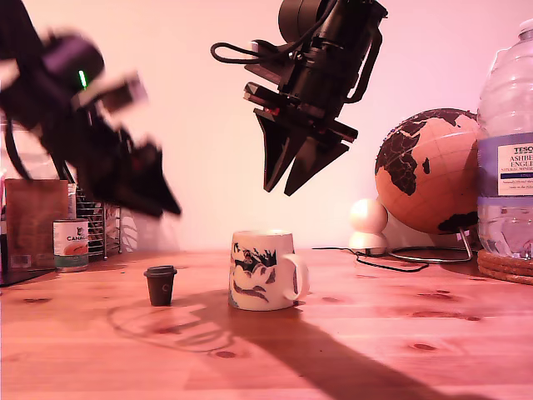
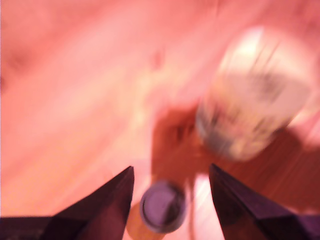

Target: Lift the coffee cup and remove the coffee capsule that is hidden under it

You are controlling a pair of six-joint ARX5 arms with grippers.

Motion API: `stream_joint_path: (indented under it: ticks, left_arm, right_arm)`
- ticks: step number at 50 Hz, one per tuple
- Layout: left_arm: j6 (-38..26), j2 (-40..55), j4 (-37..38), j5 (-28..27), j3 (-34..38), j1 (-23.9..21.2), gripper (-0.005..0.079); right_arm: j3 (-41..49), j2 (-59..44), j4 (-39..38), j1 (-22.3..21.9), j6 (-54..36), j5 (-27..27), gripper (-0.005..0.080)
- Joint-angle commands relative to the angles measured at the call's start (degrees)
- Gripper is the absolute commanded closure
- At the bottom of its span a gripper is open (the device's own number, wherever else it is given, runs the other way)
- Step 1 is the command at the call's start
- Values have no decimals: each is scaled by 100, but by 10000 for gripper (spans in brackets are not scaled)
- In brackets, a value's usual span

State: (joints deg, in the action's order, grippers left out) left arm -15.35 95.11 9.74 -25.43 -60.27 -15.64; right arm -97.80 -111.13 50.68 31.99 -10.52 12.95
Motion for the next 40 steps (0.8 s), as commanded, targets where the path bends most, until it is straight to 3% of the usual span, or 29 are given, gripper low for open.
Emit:
stream_joint_path:
  ticks: [1,7,9,26,40]
  left_arm:
    - [205,-79,122,-11,15,15,438]
    - [332,-352,380,-160,15,15,766]
    - [348,-424,380,-260,15,15,758]
    - [623,-828,201,-358,15,-63,764]
    - [800,-1167,-105,-448,15,-61,764]
  right_arm:
    - [26,-48,-22,24,35,83,512]
    - [26,-28,-37,13,35,214,710]
    - [26,-13,-39,13,48,214,773]
    - [28,387,-341,-20,184,116,763]
    - [31,909,-715,-92,321,-463,763]
